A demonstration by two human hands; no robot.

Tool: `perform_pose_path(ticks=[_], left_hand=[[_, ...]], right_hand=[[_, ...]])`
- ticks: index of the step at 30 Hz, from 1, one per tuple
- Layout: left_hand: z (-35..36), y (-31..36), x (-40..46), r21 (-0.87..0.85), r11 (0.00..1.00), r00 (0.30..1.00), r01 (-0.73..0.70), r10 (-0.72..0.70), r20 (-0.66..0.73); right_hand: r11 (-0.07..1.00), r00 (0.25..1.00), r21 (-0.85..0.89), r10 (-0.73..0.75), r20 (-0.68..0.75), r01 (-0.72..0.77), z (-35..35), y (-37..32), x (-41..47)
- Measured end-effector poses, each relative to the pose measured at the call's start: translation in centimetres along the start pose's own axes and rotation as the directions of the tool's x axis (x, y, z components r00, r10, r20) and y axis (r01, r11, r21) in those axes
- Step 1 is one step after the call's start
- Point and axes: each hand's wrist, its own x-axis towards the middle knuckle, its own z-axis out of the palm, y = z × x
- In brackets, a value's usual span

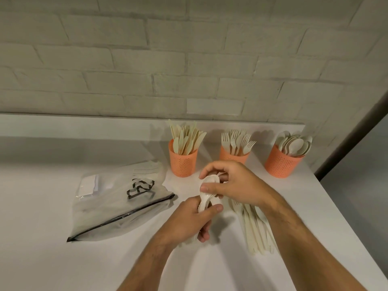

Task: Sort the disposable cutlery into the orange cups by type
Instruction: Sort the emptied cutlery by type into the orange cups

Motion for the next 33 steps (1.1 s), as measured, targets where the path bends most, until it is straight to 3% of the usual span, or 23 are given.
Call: perform_pose_path(ticks=[3, 6, 10, 13, 15, 19, 22, 24, 28, 33], left_hand=[[0.1, -0.7, 0.5, 0.017, 0.999, 0.998, 0.043, -0.042, -0.054], [0.6, -1.4, 1.4, -0.004, 0.998, 0.98, 0.061, -0.061, -0.187], [1.8, -1.6, 2.9, 0.061, 0.998, 0.972, -0.033, 0.047, -0.23], [2.1, -2.2, 3.9, 0.124, 0.987, 0.963, -0.106, 0.133, -0.236], [1.8, -3.7, 4.2, 0.224, 0.965, 0.953, -0.137, 0.19, -0.236], [1.3, -8.0, 4.2, 0.53, 0.824, 0.91, -0.2, 0.357, -0.211], [1.6, -8.6, 4.4, 0.584, 0.784, 0.892, -0.211, 0.399, -0.213], [1.7, -8.6, 4.6, 0.589, 0.778, 0.881, -0.219, 0.417, -0.224], [1.8, -9.0, 4.8, 0.611, 0.756, 0.863, -0.235, 0.451, -0.226], [1.9, -9.1, 4.9, 0.62, 0.747, 0.856, -0.24, 0.464, -0.228]], right_hand=[[0.995, 0.984, 0.072, -0.062, -0.165, 0.074, -0.1, 0.8, -0.1], [0.991, 0.978, 0.108, -0.057, -0.202, 0.08, 0.6, 1.9, -0.7], [0.96, 0.929, 0.246, -0.037, -0.369, 0.136, 2.1, 3.2, -0.6], [0.96, 0.883, 0.221, -0.053, -0.467, 0.174, 0.2, 2.8, -0.1], [0.968, 0.822, 0.137, -0.098, -0.561, 0.208, -2.6, 1.6, 0.5], [0.952, 0.576, -0.091, -0.251, -0.778, 0.291, -9.2, -0.5, 1.7], [0.944, 0.469, -0.24, -0.322, -0.822, 0.227, -12.8, -0.5, 1.6], [0.929, 0.438, -0.344, -0.367, -0.821, 0.134, -14.8, 0.3, 1.3], [0.855, 0.432, -0.509, -0.422, -0.797, -0.102, -17.4, 3.7, 0.8], [0.795, 0.428, -0.576, -0.461, -0.777, -0.19, -18.3, 6.9, -0.4]])
